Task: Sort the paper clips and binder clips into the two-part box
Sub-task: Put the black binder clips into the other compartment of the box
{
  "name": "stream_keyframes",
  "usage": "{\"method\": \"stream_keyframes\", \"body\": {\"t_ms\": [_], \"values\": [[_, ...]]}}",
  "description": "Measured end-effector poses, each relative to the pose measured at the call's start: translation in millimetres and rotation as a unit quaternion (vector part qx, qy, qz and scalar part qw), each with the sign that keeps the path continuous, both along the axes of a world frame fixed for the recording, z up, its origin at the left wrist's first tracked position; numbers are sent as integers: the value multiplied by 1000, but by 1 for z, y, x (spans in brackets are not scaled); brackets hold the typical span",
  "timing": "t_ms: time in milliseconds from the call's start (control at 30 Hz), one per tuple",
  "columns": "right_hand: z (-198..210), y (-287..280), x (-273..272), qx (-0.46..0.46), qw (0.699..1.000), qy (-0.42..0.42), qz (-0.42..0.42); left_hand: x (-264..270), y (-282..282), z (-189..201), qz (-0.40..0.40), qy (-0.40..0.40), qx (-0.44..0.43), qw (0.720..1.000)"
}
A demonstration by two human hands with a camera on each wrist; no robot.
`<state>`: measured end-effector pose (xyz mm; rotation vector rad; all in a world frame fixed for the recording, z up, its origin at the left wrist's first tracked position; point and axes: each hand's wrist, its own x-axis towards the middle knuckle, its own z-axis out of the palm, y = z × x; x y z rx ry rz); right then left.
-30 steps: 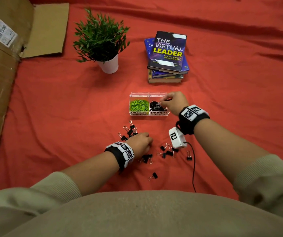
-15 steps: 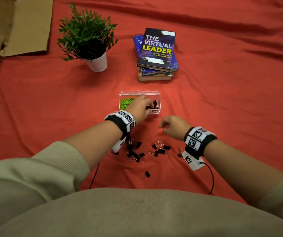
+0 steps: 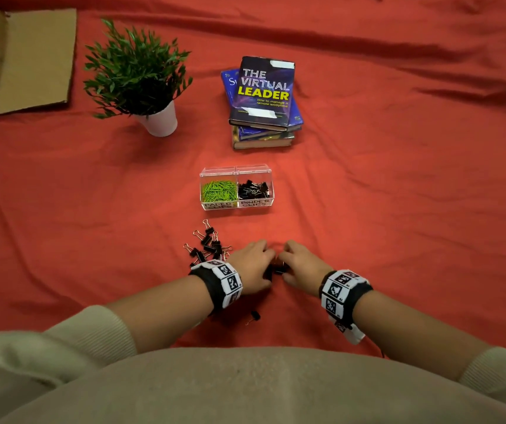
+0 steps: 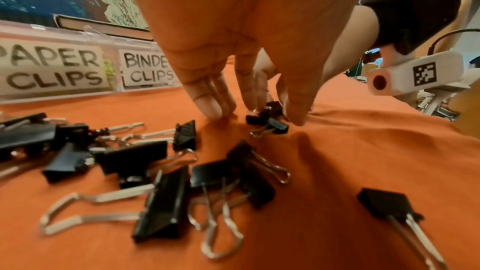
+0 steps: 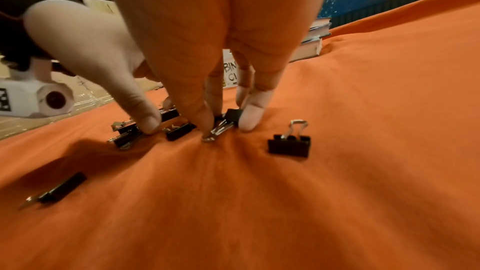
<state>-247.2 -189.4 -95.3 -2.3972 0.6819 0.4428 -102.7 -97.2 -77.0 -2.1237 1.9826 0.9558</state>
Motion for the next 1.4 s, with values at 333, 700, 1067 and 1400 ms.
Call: {"method": "stream_keyframes", "body": {"t_ms": [333,700,1067,1400], "values": [[-5,3,-12,8,995,-67,-69,1,4,-5,-8,-15,-2,1000],[-2,8,-6,-13,993,-62,-95,4,12,-7,4,-20,-38,999],[-5,9,-18,-4,997,-80,-17,5,9,-12,0,-19,-51,998],[-3,3,-14,-18,998,-59,-29,45,-35,13,116,39,-179,976]]}}
